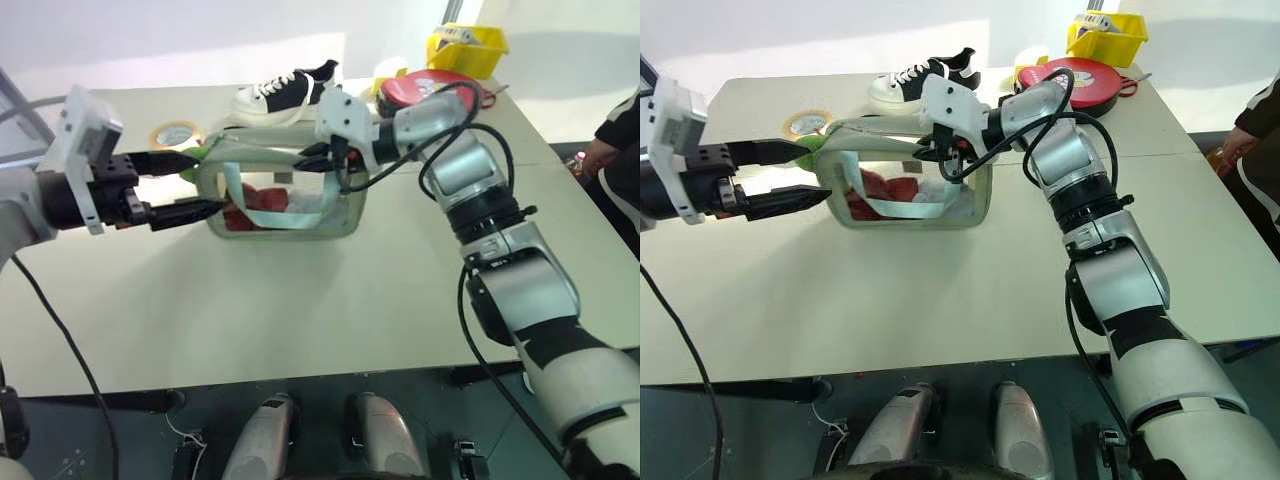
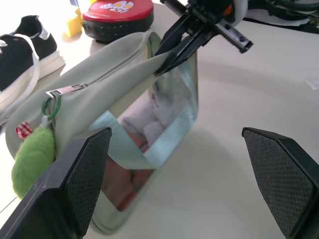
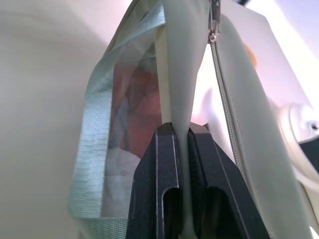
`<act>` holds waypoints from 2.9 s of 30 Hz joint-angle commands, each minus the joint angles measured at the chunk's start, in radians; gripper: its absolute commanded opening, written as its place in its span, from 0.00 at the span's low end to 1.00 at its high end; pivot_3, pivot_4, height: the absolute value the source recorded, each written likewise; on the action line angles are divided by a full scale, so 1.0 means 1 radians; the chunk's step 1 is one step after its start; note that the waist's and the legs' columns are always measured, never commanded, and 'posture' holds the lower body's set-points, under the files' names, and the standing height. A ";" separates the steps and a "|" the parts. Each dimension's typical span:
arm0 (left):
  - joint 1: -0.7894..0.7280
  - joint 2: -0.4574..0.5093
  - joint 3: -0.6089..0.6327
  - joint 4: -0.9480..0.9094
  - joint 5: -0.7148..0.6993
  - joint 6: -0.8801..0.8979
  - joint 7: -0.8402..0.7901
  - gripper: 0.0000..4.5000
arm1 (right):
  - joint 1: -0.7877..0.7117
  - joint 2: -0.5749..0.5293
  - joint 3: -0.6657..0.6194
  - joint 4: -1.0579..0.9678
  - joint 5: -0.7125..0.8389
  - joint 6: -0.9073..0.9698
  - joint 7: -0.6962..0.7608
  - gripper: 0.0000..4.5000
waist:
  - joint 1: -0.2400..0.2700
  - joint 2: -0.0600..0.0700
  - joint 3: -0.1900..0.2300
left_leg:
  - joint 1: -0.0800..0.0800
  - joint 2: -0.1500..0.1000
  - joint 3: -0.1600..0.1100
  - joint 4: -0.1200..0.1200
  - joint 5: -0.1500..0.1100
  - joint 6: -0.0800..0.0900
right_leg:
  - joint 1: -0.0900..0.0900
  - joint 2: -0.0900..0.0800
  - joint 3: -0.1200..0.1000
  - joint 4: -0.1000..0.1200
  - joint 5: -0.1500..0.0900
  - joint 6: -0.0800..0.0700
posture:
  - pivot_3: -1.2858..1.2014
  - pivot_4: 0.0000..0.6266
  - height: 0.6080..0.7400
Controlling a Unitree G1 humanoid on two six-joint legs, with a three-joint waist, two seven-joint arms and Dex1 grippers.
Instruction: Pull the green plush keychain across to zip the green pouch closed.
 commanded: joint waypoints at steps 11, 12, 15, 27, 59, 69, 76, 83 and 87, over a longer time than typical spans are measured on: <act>-0.010 -0.001 0.018 -0.028 -0.021 -0.013 0.024 1.00 | 0.092 -0.053 0.038 -0.374 0.022 0.452 -0.009 0.02 | 0.004 0.000 0.000 | 0.000 0.000 0.000 0.001 0.000 -0.002 | 0.000 -0.001 0.000 0.001 -0.001 -0.001 | 0.52 0.24 1.00; -0.016 -0.002 0.012 -0.025 -0.020 -0.015 0.024 1.00 | 0.098 -0.052 0.038 -0.397 0.031 0.494 -0.014 0.02 | 0.003 0.000 0.000 | 0.000 0.000 0.000 0.000 0.000 -0.002 | 0.000 -0.001 0.000 0.001 -0.001 -0.001 | 0.52 0.24 1.00; -0.028 -0.003 0.000 -0.018 -0.016 -0.018 0.021 1.00 | 0.113 -0.056 0.047 -0.444 0.036 0.562 -0.032 0.02 | 0.003 0.000 0.000 | 0.000 0.000 0.000 0.000 0.000 -0.002 | 0.000 -0.001 0.000 0.001 -0.001 -0.001 | 0.52 0.24 1.00; -0.075 -0.017 -0.046 -0.019 -0.012 -0.011 0.033 1.00 | 0.156 -0.069 0.058 -0.509 0.065 0.633 -0.095 0.02 | 0.003 -0.001 0.000 | 0.000 0.000 0.000 0.000 0.000 -0.002 | 0.000 -0.001 0.000 0.001 -0.001 -0.001 | 0.52 0.24 1.00; 0.121 0.075 0.034 0.139 0.112 -0.117 -0.074 1.00 | 0.224 -0.313 -0.036 -0.522 0.213 0.464 0.054 0.16 | 0.002 0.000 0.000 | -0.001 0.001 0.000 -0.002 -0.001 0.000 | 0.001 -0.001 -0.001 -0.006 -0.002 -0.004 | 0.52 0.24 1.00; 0.141 0.014 -0.029 0.166 0.182 -0.184 -0.056 1.00 | 0.222 -0.310 -0.030 -0.543 0.209 0.478 0.049 0.01 | 0.002 0.000 0.000 | -0.001 0.001 0.000 -0.003 -0.001 0.000 | 0.001 -0.001 -0.001 -0.007 -0.002 -0.004 | 0.52 0.24 1.00; 0.067 -0.028 -0.049 0.227 0.203 -0.202 -0.036 0.71 | 0.231 -0.308 -0.027 -0.554 0.204 0.481 0.039 0.00 | 0.003 0.000 0.000 | -0.001 0.001 0.000 -0.003 -0.001 0.000 | 0.001 -0.001 -0.001 -0.008 -0.002 -0.003 | 0.52 0.24 1.00; -0.014 -0.032 -0.074 0.239 0.195 -0.190 -0.067 0.01 | 0.231 -0.308 -0.025 -0.557 0.202 0.482 0.025 0.00 | 0.004 0.000 0.000 | -0.001 0.001 0.000 -0.003 -0.001 0.000 | 0.001 -0.001 -0.001 -0.008 -0.001 -0.001 | 0.52 0.24 1.00; -0.138 -0.054 -0.105 0.248 0.178 -0.163 -0.060 0.01 | 0.227 -0.306 -0.024 -0.563 0.203 0.487 0.020 0.00 | 0.005 0.000 0.000 | -0.001 0.001 0.000 -0.002 -0.001 0.000 | 0.002 -0.001 -0.001 -0.008 -0.001 -0.001 | 0.52 0.24 1.00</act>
